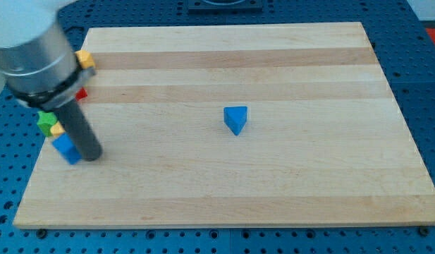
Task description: Point your arm towards the blue triangle
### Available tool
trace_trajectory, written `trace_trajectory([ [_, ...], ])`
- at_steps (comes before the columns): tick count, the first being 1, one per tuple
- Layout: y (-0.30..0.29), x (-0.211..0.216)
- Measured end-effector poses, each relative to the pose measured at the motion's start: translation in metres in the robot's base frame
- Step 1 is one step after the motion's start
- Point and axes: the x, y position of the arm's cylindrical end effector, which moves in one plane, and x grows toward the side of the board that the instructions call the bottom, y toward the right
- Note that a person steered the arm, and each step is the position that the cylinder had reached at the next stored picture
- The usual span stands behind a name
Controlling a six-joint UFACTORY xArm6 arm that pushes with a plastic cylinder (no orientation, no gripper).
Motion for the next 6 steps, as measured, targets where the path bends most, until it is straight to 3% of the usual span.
trace_trajectory([
  [2,0.002,0.009],
  [3,0.039,0.006],
  [6,0.211,-0.101],
])
